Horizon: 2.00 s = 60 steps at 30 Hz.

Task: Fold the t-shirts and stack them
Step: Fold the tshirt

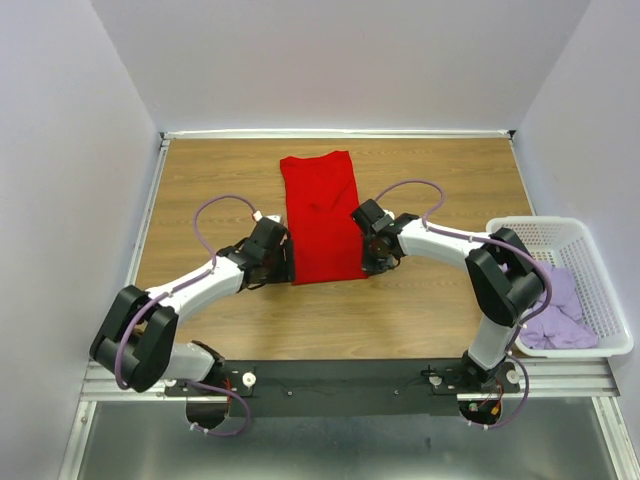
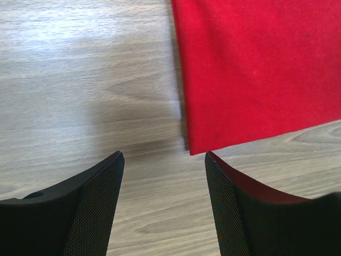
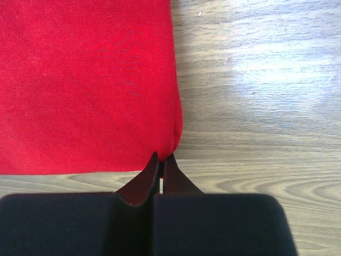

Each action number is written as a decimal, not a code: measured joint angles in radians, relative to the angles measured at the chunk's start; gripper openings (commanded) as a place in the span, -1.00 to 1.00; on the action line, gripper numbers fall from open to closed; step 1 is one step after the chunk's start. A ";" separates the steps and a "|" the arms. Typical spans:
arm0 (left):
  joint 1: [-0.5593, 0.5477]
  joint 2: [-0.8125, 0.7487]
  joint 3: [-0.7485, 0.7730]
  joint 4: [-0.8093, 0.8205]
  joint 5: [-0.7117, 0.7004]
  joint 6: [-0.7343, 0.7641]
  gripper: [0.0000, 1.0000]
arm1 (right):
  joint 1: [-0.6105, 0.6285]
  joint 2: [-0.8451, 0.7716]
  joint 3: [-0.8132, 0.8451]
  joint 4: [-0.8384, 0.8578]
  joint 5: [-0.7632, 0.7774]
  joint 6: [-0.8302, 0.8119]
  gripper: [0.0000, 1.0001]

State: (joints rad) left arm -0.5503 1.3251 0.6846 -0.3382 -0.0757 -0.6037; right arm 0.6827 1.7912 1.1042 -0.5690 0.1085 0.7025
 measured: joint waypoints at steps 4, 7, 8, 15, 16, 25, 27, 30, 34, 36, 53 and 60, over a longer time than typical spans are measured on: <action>-0.023 0.048 0.031 0.001 -0.006 -0.014 0.37 | 0.005 0.002 0.003 -0.002 0.008 -0.006 -0.99; -0.052 0.103 0.069 -0.001 -0.016 -0.026 0.27 | 0.006 0.002 0.003 -0.002 0.011 -0.008 -0.99; -0.063 0.120 0.082 -0.002 -0.022 -0.031 0.24 | 0.007 0.002 0.003 -0.002 0.011 -0.008 -0.99; -0.115 0.180 0.117 -0.031 -0.063 -0.072 0.14 | 0.010 0.001 0.003 -0.002 0.018 -0.015 -0.99; -0.120 0.182 0.117 -0.038 -0.069 -0.078 0.13 | 0.010 0.001 0.003 -0.001 0.018 -0.015 -0.99; -0.142 0.201 0.126 -0.060 -0.103 -0.117 0.04 | 0.012 0.001 0.003 -0.001 0.020 -0.023 -0.99; -0.144 0.208 0.130 -0.060 -0.113 -0.122 0.04 | 0.012 0.001 0.003 0.000 0.020 -0.024 -0.99; -0.147 0.220 0.140 -0.058 -0.120 -0.123 0.04 | 0.012 0.001 0.003 0.000 0.020 -0.028 -0.99; -0.148 0.241 0.156 -0.041 -0.123 -0.124 -0.20 | 0.013 -0.001 0.000 0.003 0.021 -0.032 -0.99; -0.149 0.246 0.156 -0.027 -0.123 -0.126 -0.37 | 0.014 -0.005 -0.006 0.008 0.022 -0.034 -0.99; -0.284 0.129 0.131 -0.191 -0.061 -0.177 -1.00 | 0.034 -0.155 -0.155 -0.061 -0.037 -0.051 -0.99; -0.421 -0.142 0.198 -0.446 0.070 -0.279 -1.00 | 0.060 -0.382 -0.068 -0.493 -0.117 -0.077 -0.99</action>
State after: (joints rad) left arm -0.9714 1.1835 0.8829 -0.7845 -0.0055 -0.8825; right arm 0.7422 1.4094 1.0359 -1.0618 -0.0086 0.6258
